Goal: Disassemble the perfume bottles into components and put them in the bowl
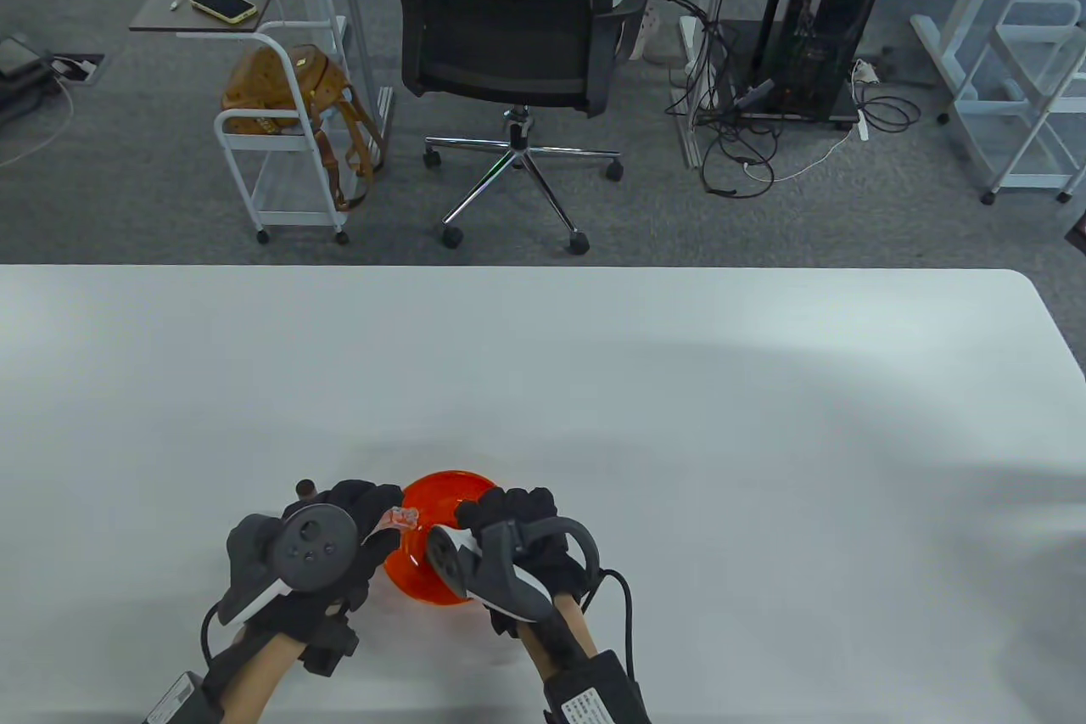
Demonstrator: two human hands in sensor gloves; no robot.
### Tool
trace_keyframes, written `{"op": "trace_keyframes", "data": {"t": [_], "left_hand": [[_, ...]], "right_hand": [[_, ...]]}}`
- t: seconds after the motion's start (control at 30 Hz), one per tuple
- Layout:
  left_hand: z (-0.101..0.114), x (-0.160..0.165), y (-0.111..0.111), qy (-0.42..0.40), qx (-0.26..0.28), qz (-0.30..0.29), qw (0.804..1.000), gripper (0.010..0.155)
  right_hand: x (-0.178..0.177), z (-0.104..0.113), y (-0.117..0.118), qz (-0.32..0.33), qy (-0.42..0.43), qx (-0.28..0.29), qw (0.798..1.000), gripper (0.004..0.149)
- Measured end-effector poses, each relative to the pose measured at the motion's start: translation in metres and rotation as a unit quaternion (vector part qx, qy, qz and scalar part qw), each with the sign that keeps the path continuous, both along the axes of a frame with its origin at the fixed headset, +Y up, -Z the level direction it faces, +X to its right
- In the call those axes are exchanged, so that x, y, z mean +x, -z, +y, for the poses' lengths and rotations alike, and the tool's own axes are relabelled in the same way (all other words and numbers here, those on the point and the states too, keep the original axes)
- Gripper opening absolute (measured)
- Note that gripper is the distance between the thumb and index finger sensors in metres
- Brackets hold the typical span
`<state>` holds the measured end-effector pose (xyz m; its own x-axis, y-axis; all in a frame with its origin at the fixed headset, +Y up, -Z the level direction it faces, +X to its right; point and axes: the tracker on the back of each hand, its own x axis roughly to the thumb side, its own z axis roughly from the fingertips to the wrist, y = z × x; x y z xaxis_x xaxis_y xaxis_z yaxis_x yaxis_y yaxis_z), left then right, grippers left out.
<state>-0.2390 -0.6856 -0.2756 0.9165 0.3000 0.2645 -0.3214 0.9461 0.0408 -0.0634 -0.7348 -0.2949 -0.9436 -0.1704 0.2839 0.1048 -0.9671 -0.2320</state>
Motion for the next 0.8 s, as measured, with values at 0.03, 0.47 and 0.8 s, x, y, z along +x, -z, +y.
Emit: {"op": "trace_keyframes", "data": {"t": [0.03,0.47,0.8], "left_hand": [[0.000,0.000,0.000,0.000,-0.002,0.000,1.000,0.056],[0.000,0.015,-0.001,0.066,-0.005,-0.008,0.998,0.056],[0.004,0.078,0.023,0.206,-0.028,0.007,0.978,0.055]], "right_hand": [[-0.002,-0.002,0.000,0.001,-0.013,0.001,1.000,0.042],[0.042,0.035,0.005,-0.053,0.090,0.035,0.994,0.044],[0.101,0.053,0.008,-0.110,0.175,0.033,0.978,0.045]]}}
